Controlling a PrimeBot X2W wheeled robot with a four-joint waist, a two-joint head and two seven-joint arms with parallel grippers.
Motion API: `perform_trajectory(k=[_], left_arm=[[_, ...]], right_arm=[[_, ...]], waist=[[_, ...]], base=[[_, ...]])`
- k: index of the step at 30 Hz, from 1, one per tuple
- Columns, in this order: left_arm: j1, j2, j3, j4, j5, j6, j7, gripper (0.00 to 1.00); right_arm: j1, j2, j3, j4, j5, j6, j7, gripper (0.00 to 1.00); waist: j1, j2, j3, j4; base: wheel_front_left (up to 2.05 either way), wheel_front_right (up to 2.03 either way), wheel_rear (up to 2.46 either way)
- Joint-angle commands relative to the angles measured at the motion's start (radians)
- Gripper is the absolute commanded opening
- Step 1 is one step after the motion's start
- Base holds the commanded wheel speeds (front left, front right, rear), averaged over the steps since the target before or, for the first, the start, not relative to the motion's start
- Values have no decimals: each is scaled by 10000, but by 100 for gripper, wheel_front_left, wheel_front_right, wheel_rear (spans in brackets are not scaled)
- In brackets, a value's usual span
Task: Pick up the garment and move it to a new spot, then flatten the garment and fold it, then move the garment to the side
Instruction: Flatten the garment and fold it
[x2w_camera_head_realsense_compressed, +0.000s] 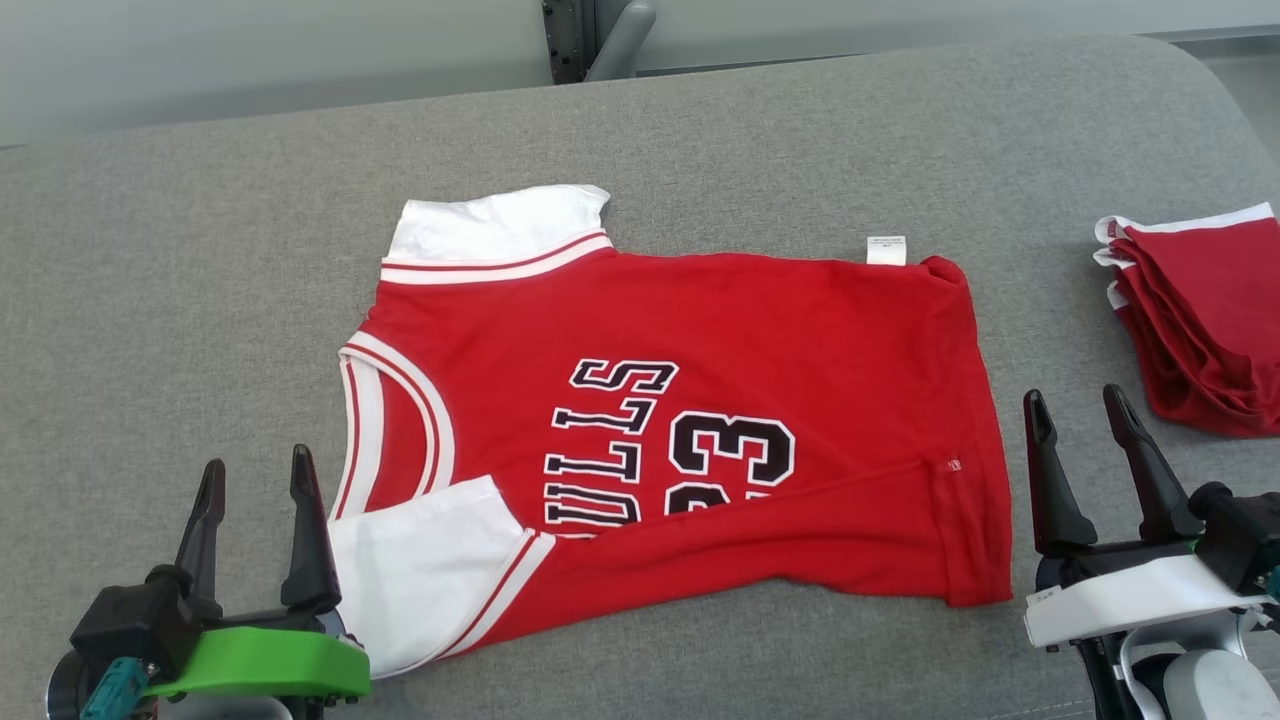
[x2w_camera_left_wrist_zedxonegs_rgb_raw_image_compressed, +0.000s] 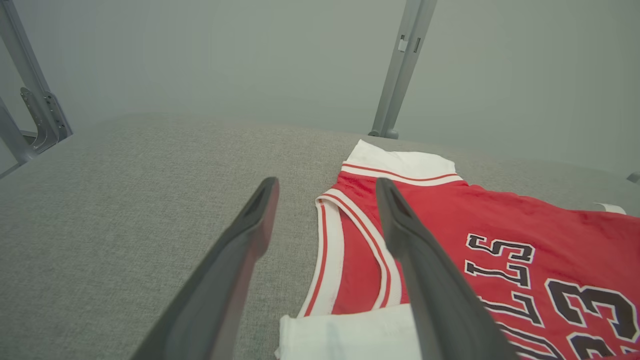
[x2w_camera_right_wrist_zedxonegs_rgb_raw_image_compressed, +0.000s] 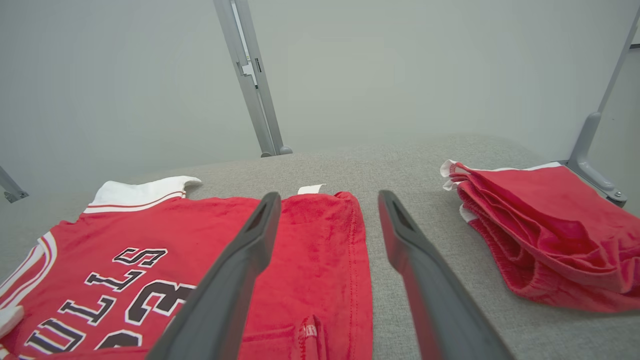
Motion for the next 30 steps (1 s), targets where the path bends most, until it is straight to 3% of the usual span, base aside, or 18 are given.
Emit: perform_trajectory(k=[1, 8, 13, 22, 30], left_arm=[[-247, 66, -53, -86, 181, 14, -58, 100], [-1692, 205, -385, -150, 327, -405, 224, 100], [-4036, 349, -668, 644, -25, -1171, 1231, 100], [-7510, 441, -969, 4728, -948, -2431, 3443, 100], [-9340, 561, -1098, 7998, -1285, -2800, 4318, 100]], right_arm=[[17, 41, 29, -91, -103, -12, 37, 100], [-157, 144, 153, -256, -74, -12, 151, 100], [-542, 139, 492, -339, -6, -12, 222, 100], [-1327, 150, 1091, 122, 257, -12, -51, 100], [-1825, 154, 1512, 609, 486, -12, -337, 100]], waist=[[0, 0, -1, 19], [0, 0, 337, 71], [0, 0, 909, -232], [0, 0, 1927, -1118], [0, 0, 2432, -1600]], base=[[0, 0, 0], [0, 0, 0], [0, 0, 0], [0, 0, 0], [0, 0, 0]])
